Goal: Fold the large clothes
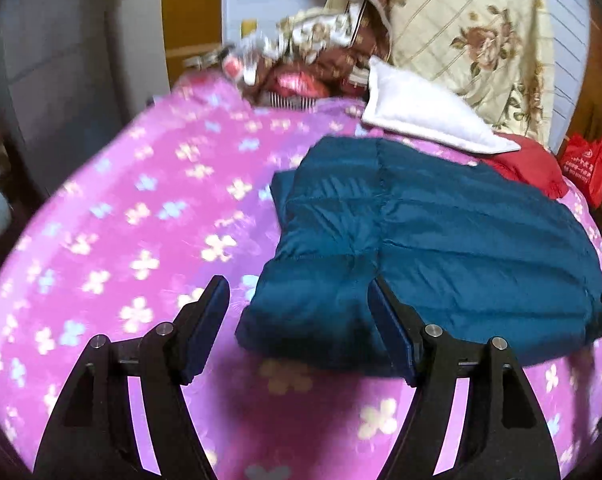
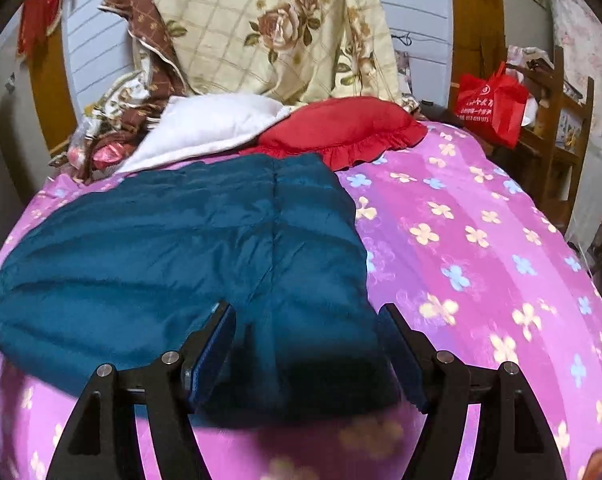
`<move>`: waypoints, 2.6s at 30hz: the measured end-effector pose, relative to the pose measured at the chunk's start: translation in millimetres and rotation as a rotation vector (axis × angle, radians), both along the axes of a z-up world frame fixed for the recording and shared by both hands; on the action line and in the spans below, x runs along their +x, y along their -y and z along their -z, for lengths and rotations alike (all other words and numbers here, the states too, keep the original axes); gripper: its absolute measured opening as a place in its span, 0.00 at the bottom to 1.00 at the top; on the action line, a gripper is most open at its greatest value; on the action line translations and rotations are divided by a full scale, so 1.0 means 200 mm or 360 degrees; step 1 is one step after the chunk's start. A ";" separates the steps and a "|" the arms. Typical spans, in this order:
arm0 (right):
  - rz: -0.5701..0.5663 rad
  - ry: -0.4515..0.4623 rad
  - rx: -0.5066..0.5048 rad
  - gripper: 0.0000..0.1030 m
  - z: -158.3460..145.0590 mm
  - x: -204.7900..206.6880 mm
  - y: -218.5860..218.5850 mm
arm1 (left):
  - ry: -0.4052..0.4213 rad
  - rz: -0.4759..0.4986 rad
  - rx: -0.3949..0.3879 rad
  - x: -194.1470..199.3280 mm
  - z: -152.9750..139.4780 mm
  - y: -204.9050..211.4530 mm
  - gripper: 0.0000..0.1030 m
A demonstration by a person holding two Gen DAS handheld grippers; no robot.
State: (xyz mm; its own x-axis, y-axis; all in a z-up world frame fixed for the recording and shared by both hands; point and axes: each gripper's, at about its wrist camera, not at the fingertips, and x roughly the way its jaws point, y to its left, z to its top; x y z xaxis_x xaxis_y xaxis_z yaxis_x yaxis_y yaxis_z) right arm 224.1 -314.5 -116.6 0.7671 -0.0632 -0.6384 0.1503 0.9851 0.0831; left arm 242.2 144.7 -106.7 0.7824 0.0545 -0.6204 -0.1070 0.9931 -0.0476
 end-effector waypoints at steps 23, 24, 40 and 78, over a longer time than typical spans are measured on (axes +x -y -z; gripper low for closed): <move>-0.0004 -0.0023 0.0191 0.69 0.11 -1.01 -0.20 | 0.0358 -0.0242 0.0045 -0.98 -0.08 0.10 0.80; -0.0001 -0.0019 0.0199 0.69 0.10 -1.04 -0.20 | 0.0386 -0.0257 0.0058 -1.02 -0.11 0.11 0.81; -0.0067 0.0228 0.0078 0.69 -0.23 -1.37 -0.35 | 0.0899 -0.0246 0.0191 -1.67 -0.51 0.23 0.99; -0.0196 0.0227 -0.0138 0.74 -0.20 -1.44 -0.61 | 0.0571 -0.0162 0.0012 -1.58 -0.35 0.22 0.99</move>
